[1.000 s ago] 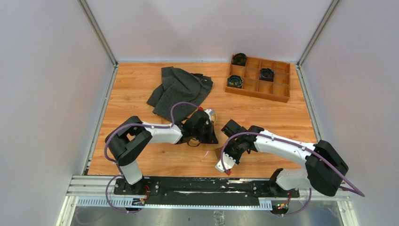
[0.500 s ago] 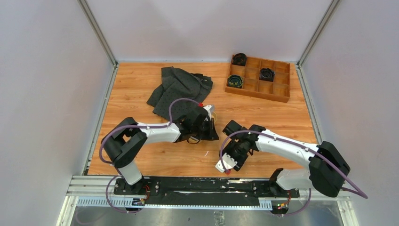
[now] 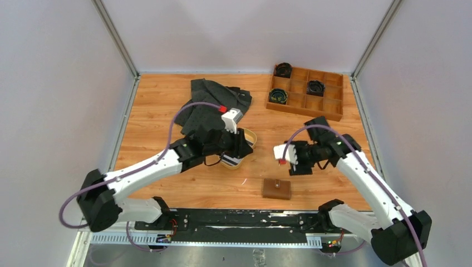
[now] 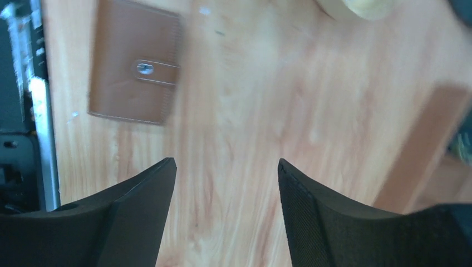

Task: Put the credit cards into the card holder
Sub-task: Reset both arms

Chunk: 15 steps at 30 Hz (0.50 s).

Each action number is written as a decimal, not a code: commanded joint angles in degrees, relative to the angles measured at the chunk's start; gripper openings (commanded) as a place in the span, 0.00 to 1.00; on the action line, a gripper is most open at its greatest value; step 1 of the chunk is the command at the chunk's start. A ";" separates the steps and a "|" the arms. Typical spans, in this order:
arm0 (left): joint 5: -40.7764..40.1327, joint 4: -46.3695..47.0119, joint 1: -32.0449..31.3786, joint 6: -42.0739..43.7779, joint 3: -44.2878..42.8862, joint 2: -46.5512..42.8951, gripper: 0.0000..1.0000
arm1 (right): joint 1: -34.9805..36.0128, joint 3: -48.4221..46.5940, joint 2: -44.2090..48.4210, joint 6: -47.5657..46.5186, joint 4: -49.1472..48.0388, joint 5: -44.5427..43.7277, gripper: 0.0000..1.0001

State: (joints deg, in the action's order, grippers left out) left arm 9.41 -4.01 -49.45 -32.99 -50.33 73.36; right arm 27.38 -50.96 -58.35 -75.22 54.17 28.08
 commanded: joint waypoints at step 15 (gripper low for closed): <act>-27.36 -34.20 0.67 16.51 -9.86 -42.21 1.00 | -38.65 -21.81 8.16 58.41 -8.31 12.55 1.00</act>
State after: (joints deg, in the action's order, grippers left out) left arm -13.26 -28.69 -49.19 -18.98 -58.92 31.92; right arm -10.28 -70.63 -54.33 -28.25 47.57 38.83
